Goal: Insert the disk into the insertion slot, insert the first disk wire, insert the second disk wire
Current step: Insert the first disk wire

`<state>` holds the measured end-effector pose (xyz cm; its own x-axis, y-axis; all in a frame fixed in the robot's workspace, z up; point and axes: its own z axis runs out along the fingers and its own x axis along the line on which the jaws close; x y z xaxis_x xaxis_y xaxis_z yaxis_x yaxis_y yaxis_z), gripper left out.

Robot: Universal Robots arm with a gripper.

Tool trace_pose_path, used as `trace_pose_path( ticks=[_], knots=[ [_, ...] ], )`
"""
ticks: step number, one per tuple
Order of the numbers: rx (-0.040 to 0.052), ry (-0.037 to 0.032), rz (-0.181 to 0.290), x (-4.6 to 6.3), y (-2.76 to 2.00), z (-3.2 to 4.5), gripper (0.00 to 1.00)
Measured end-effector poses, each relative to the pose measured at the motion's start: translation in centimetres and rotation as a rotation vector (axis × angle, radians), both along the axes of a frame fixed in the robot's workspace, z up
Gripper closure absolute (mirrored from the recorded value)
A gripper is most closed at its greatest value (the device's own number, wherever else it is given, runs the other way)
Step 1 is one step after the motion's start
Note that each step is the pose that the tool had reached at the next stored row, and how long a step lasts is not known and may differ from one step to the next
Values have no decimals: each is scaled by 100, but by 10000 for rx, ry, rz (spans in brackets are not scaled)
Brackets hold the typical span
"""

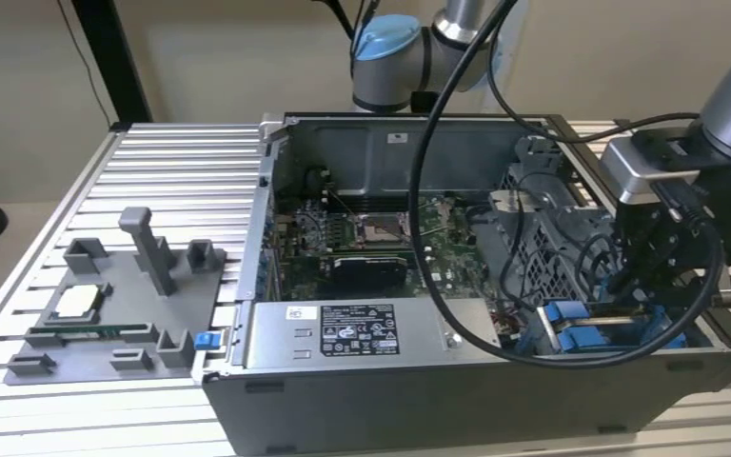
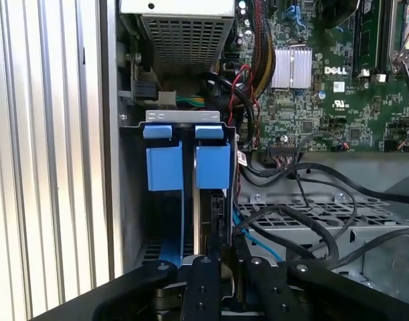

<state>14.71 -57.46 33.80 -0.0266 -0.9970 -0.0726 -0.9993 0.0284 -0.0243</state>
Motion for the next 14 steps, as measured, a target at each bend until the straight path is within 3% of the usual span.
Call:
trace_pose_path(
  ticks=[12, 13, 14],
  knots=[
    [-5, 2, 0, 0, 0, -67, 100],
    [4, 3, -2, -1, 0, -75, 0],
    [3, 1, -3, -2, -1, -76, 0]
  ],
)
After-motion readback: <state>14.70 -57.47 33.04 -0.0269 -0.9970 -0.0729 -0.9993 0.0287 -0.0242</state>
